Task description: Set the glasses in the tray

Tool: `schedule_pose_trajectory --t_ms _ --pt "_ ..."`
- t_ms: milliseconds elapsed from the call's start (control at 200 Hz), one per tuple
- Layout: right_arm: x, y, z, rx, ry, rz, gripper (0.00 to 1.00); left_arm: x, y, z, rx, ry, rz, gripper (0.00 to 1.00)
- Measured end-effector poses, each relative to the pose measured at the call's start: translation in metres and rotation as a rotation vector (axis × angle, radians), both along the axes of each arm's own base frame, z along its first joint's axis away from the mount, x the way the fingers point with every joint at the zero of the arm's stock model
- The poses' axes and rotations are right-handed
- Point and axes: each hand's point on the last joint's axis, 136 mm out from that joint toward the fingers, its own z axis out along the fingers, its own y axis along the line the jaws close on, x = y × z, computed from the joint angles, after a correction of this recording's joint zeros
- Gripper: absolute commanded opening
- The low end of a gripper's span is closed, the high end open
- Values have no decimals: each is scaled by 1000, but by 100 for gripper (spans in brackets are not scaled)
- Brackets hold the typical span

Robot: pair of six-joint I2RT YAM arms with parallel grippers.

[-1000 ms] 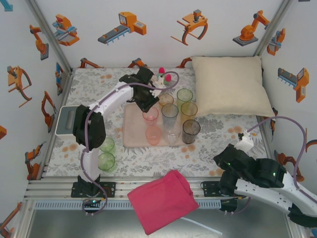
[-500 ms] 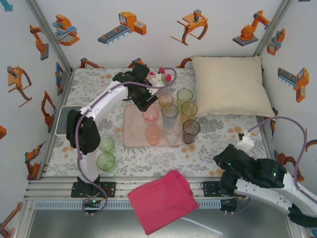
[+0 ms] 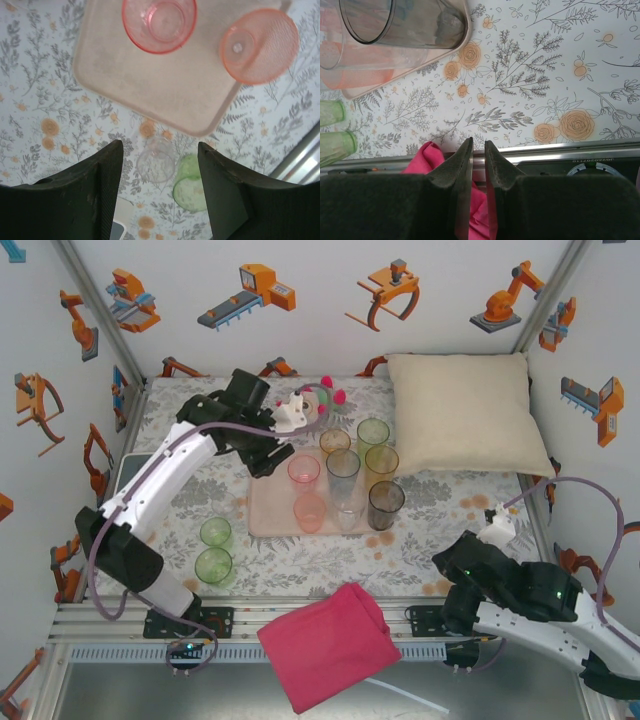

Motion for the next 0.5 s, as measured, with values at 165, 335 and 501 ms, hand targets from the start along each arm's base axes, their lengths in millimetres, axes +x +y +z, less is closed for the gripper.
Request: schedule_pose_trajectory --t_ms 165,335,501 --pt "0 -1 0 -2 1 0 20 -42 27 -17 66 51 -67 60" --pt "0 -1 0 -3 -2 -3 20 -77 51 -36 127 91 -139 65" --pt "1 -2 1 -6 -8 -8 20 -98 60 -45 145 124 -202 69"
